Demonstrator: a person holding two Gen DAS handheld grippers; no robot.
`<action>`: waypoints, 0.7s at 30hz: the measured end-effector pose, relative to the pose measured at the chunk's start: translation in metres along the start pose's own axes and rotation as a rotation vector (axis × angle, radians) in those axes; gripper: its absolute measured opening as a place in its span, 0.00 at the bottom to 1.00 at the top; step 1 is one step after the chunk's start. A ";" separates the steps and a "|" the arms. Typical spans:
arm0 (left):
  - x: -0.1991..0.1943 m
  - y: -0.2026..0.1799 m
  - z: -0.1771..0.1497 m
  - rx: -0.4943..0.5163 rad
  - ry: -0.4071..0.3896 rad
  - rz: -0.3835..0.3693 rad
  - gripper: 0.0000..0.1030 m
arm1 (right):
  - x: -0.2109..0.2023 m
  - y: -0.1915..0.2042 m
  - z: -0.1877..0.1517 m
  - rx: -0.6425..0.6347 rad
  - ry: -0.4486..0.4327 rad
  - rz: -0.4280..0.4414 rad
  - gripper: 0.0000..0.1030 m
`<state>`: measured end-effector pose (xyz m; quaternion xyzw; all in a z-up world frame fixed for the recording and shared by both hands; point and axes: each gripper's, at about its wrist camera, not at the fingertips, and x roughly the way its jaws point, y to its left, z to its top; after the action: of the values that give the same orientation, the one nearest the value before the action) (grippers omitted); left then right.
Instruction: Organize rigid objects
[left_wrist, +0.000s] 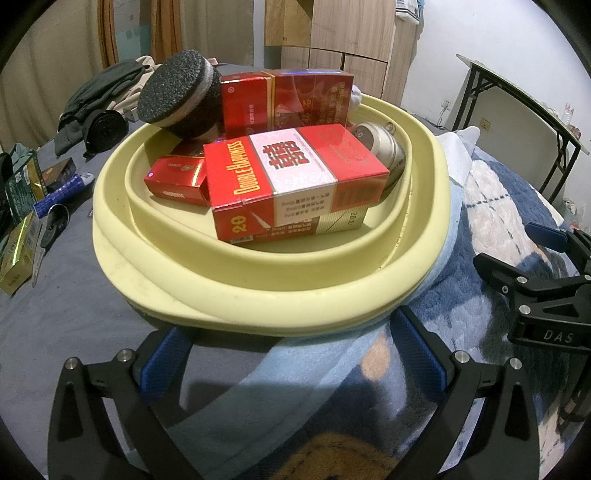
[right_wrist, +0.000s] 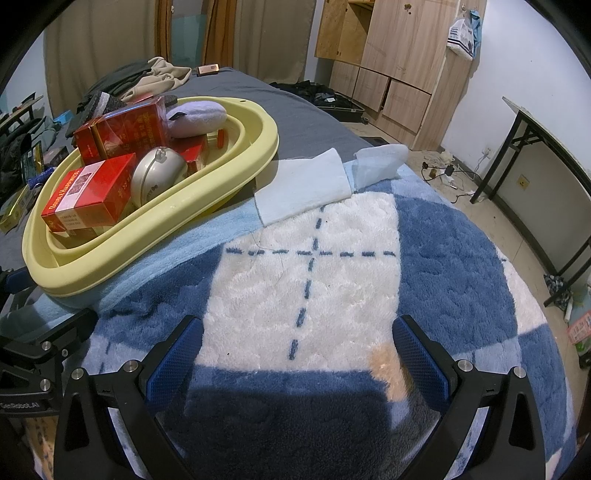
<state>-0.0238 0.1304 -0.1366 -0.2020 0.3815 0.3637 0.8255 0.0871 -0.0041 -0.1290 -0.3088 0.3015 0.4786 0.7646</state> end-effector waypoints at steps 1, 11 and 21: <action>-0.001 0.001 -0.001 -0.001 0.000 0.001 1.00 | 0.000 0.000 0.000 0.000 0.000 0.000 1.00; 0.000 0.000 0.000 0.000 0.000 0.001 1.00 | 0.000 0.000 0.000 0.000 0.000 0.000 1.00; 0.001 -0.001 0.000 0.000 0.000 0.001 1.00 | 0.000 0.000 0.000 0.001 0.000 0.000 1.00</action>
<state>-0.0232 0.1303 -0.1371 -0.2019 0.3815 0.3640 0.8253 0.0874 -0.0040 -0.1290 -0.3084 0.3017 0.4786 0.7647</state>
